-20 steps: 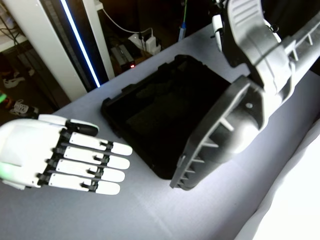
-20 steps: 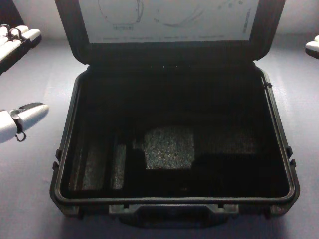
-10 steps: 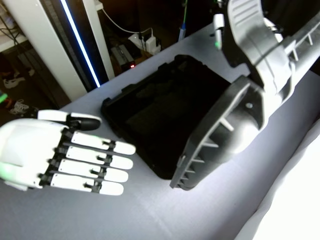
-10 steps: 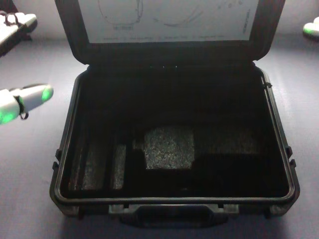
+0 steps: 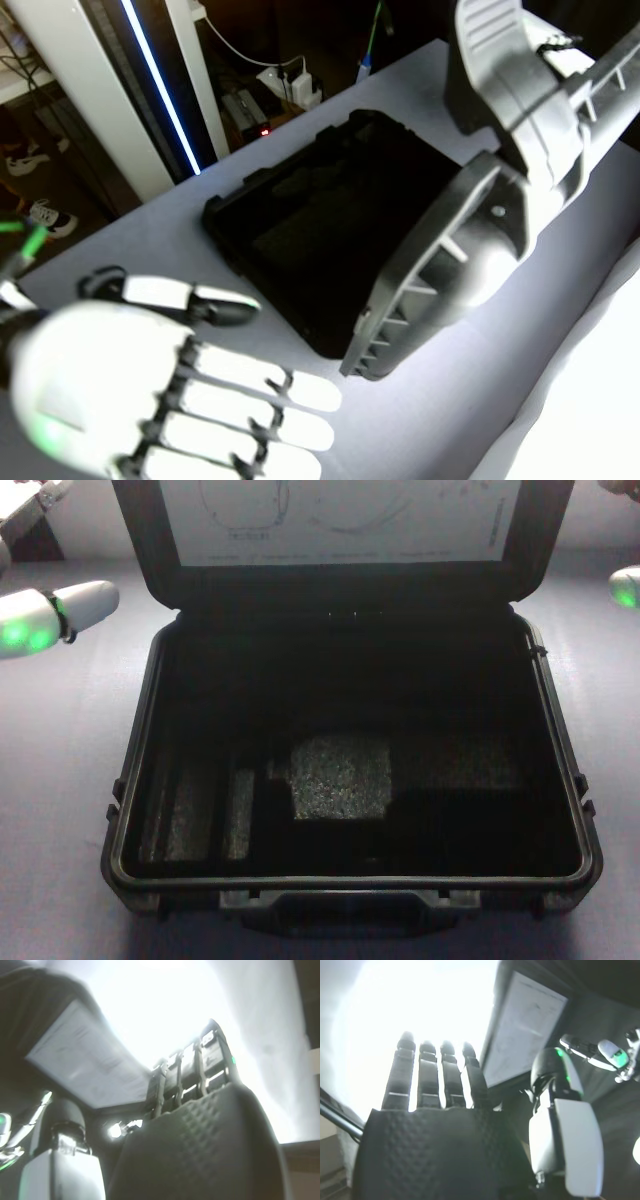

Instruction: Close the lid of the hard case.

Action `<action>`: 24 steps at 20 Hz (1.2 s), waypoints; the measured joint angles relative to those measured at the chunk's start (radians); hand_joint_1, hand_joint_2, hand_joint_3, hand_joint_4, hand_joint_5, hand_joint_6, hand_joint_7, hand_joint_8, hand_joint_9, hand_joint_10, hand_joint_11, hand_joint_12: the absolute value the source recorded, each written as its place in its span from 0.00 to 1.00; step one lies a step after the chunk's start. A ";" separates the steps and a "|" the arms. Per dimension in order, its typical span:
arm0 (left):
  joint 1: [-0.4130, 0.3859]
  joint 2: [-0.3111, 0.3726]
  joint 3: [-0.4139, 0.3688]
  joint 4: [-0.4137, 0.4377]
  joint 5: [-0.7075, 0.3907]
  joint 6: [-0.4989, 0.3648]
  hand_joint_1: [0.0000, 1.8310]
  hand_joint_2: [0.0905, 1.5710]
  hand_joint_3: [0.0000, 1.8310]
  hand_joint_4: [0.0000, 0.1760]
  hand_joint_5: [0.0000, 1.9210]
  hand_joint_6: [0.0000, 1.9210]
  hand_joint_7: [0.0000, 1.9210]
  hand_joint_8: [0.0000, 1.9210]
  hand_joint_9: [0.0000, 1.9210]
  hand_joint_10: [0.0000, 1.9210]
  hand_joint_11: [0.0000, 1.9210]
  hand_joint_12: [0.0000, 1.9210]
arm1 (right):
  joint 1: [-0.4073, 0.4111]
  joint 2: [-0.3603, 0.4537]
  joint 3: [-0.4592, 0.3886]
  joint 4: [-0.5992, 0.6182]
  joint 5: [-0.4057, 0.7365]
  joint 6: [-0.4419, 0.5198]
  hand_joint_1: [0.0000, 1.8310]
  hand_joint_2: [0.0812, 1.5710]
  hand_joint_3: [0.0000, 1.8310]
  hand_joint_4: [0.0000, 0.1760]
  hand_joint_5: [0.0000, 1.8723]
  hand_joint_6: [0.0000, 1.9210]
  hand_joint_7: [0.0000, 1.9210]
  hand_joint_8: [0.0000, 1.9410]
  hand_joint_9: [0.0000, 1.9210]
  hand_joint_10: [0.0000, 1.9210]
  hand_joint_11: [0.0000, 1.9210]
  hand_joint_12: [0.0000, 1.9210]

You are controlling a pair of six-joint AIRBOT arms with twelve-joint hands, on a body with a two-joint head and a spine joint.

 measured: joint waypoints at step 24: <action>-0.089 0.055 -0.076 0.193 0.030 0.003 0.13 0.69 0.00 0.00 0.05 0.00 0.05 0.00 0.02 0.00 0.02 0.01 | 0.130 0.034 -0.102 -0.140 0.029 -0.010 0.15 0.75 0.01 0.00 0.10 0.00 0.07 0.00 0.03 0.00 0.01 0.12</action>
